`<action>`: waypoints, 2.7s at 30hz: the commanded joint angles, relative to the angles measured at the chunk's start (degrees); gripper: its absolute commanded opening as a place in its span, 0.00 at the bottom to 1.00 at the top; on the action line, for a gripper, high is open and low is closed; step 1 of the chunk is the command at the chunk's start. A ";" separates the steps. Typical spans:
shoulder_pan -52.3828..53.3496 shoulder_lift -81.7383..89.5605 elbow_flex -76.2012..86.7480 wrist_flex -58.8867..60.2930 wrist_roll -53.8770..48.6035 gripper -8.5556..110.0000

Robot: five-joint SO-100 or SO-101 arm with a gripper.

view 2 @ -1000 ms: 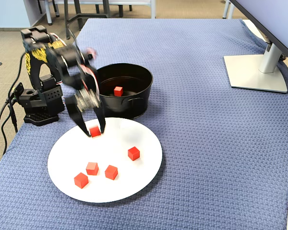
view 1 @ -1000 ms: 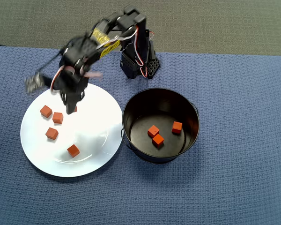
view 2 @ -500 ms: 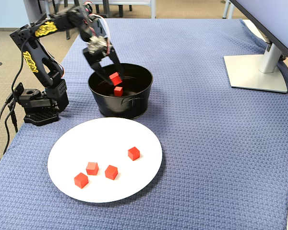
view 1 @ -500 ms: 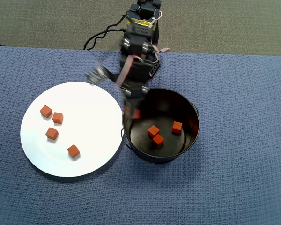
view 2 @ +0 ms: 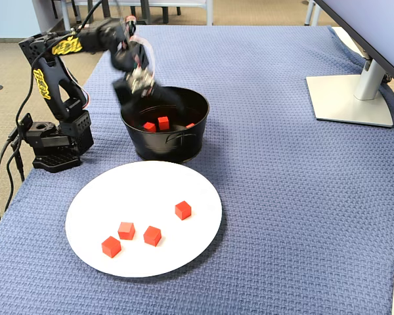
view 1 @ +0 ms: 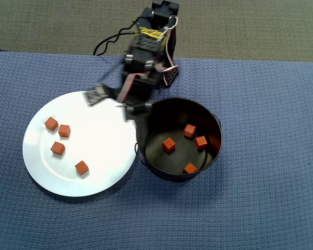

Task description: Pick up the red cubes from the white plate and place them in the black recipient

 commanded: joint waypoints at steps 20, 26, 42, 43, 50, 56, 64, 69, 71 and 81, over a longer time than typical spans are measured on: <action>29.44 -28.39 -8.09 -18.02 20.30 0.28; 29.00 -32.70 -12.22 -16.35 19.69 0.28; 28.30 -43.86 -25.31 -9.14 20.21 0.27; 27.95 -44.12 -25.84 -8.35 20.04 0.27; 26.63 -45.53 -28.04 -5.98 20.13 0.27; 26.54 -50.98 -35.24 -2.20 18.72 0.27; 25.49 -52.12 -36.56 -0.97 6.86 0.28; 25.66 -51.59 -35.42 -1.32 1.49 0.28; 25.93 -51.33 -35.24 -1.41 0.70 0.28; 28.48 -49.92 -33.66 -4.04 -2.90 0.28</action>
